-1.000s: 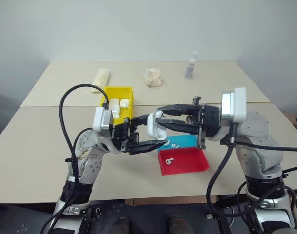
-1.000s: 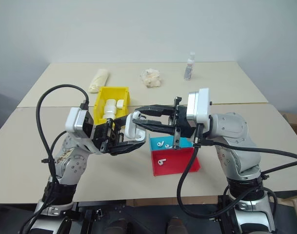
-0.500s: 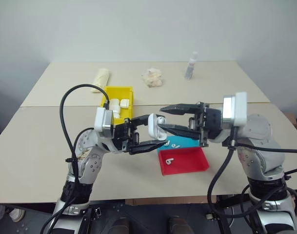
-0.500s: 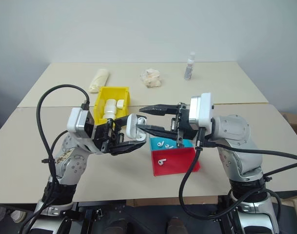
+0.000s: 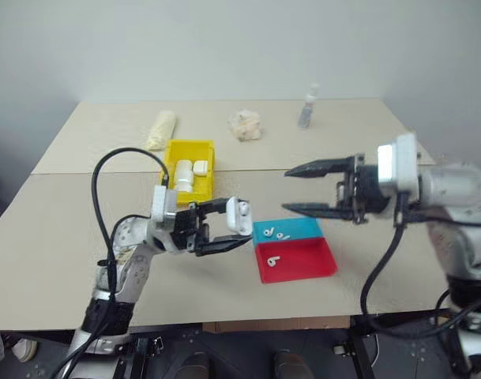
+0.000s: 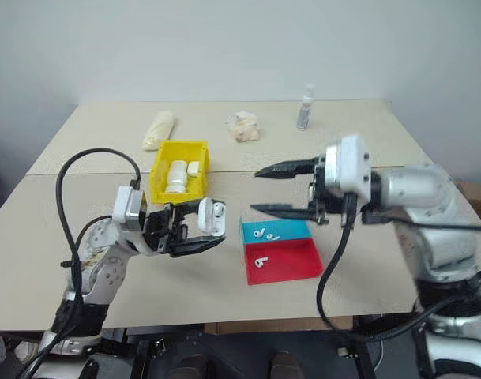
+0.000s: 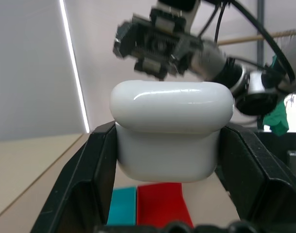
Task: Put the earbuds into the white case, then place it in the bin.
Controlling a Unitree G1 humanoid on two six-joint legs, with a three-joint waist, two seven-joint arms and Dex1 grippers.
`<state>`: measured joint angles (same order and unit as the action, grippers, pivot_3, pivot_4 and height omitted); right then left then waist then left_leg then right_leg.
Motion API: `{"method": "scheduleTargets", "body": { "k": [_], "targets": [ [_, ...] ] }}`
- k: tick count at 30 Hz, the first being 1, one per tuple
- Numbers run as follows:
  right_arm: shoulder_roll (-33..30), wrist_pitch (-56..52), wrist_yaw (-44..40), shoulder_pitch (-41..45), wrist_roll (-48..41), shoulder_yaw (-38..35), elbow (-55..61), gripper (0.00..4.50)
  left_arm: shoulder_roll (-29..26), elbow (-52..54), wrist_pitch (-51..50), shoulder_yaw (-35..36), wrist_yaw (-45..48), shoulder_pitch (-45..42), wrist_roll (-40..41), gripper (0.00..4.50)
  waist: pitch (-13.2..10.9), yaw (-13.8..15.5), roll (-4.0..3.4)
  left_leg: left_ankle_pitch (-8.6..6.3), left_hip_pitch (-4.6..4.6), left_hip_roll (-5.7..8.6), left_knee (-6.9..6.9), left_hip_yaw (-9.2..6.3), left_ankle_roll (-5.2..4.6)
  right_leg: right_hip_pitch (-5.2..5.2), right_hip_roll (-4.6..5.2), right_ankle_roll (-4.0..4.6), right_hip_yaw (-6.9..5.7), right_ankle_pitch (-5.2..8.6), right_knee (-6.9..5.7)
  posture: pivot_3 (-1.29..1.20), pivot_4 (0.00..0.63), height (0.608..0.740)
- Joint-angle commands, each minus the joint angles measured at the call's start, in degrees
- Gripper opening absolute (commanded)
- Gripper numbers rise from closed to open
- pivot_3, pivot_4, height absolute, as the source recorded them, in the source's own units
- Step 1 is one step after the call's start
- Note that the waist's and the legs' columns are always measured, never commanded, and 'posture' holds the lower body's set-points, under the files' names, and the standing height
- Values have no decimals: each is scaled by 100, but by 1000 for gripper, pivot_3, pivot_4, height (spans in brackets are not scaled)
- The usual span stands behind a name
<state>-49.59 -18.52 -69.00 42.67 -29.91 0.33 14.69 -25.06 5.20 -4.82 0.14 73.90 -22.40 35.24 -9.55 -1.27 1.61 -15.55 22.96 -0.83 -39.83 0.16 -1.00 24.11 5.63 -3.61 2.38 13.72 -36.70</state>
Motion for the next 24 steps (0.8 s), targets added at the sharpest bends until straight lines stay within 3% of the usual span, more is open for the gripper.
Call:
{"method": "scheduleTargets", "body": {
  "k": [1,4,11,16,20,24],
  "targets": [
    [-219,2,-472,756,1104,956,-747,2673,-191,109,216,198,23,225,-92,2793,1,-21,-1,-1,-6,-4,0,3,-1,-1,-4,4,2,2,6,0,150,740],
    [-29,538,-836,1417,2258,1952,-1678,2673,-263,207,256,264,-86,443,-143,2793,1,-42,-2,-1,-6,-5,1,11,-1,2,-5,5,5,3,7,0,150,740],
    [1026,1593,-884,2279,3807,3137,-3571,2673,-317,506,400,335,-361,958,-314,2793,1,-104,-3,1,23,-3,0,5,3,24,1,4,1,2,-10,0,150,740],
    [1564,2433,-836,2473,4215,3303,-4324,2673,-424,880,277,493,-618,1285,-218,2793,0,-92,-4,5,23,-4,0,-1,9,24,2,4,-5,2,-16,0,150,740],
    [1754,3753,-758,2537,4527,3419,-4863,2673,-477,987,259,513,-706,1412,-215,2793,-1,-100,-6,6,17,-3,2,-2,11,21,3,5,-4,1,-19,0,150,740],
    [1917,3928,-899,2647,4588,3365,-5194,2673,-490,1053,235,512,-783,1438,-201,2793,-1,-115,-6,6,18,-3,3,-1,12,22,2,5,-5,1,-18,0,150,740]
  ]
}}
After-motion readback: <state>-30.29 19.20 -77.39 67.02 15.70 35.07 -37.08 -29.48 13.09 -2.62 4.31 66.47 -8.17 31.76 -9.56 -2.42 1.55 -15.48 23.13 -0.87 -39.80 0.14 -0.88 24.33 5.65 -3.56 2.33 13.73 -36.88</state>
